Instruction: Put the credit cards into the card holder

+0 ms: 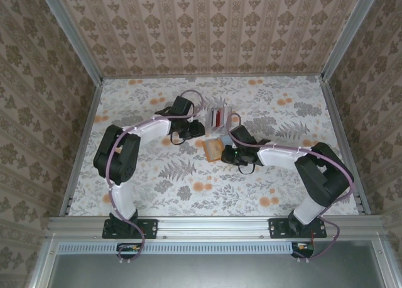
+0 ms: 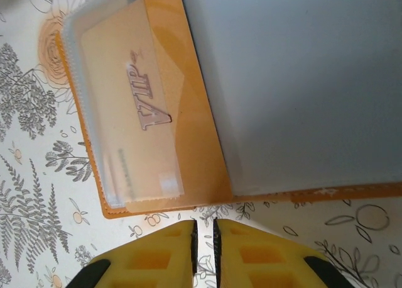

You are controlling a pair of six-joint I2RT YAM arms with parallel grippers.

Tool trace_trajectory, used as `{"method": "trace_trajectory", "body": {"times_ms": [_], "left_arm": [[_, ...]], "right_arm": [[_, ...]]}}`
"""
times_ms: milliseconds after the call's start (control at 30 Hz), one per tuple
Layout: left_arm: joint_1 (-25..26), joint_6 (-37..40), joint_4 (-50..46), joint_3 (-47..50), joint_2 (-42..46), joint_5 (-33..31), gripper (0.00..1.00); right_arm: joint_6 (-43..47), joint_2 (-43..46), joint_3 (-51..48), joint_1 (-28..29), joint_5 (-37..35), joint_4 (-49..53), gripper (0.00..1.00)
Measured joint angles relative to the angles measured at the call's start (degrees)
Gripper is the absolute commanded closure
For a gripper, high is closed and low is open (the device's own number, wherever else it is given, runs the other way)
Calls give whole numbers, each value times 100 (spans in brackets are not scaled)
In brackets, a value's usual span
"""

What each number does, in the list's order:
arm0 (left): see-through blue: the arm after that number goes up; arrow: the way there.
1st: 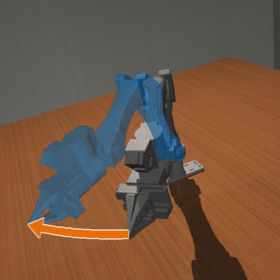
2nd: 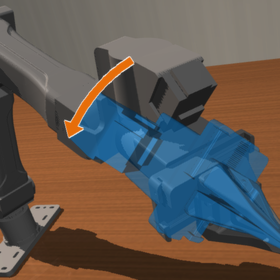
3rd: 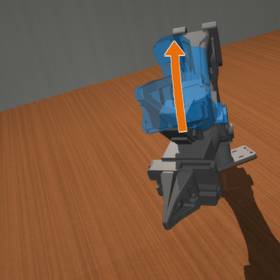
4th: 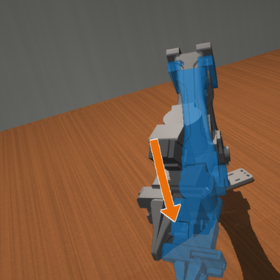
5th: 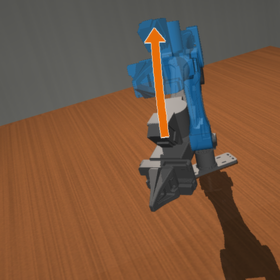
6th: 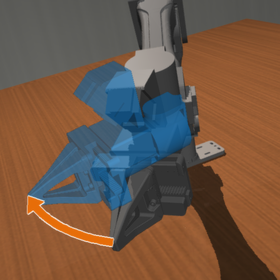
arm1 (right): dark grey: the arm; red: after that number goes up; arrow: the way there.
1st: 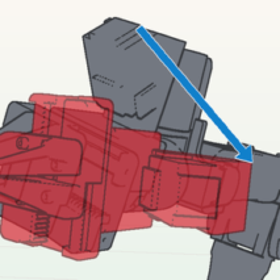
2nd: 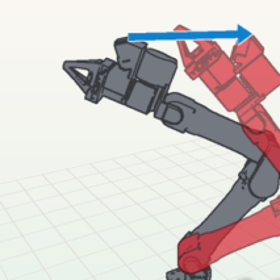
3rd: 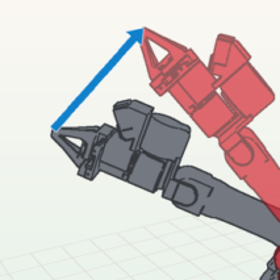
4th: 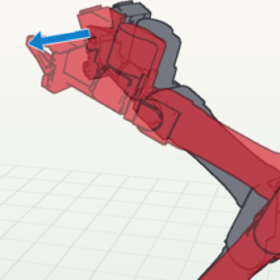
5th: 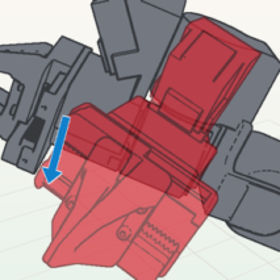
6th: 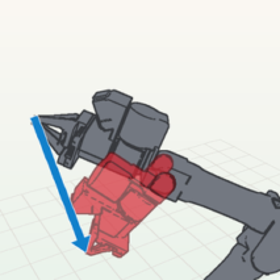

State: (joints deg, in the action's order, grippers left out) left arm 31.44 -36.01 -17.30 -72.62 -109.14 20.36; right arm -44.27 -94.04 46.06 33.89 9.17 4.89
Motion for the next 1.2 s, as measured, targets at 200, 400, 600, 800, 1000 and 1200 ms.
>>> {"method": "trace_trajectory", "body": {"times_ms": [200,400,600,800,1000,1200], "left_arm": [[9,11,13,-109,-424,109,75],[55,11,24,-203,-636,186,74],[186,9,131,-232,-675,214,74],[190,4,243,-232,-675,149,74],[195,2,295,-212,-675,146,75],[197,-22,514,0,-616,153,75]], "right_arm": [[-92,-96,-61,-31,2,-210,83],[-70,-120,-48,-52,-105,-354,83],[72,-396,168,-52,-68,-330,83],[109,-507,278,-52,70,-348,83],[210,-509,278,-52,319,-387,83],[210,-446,212,-52,568,-402,81]]}}
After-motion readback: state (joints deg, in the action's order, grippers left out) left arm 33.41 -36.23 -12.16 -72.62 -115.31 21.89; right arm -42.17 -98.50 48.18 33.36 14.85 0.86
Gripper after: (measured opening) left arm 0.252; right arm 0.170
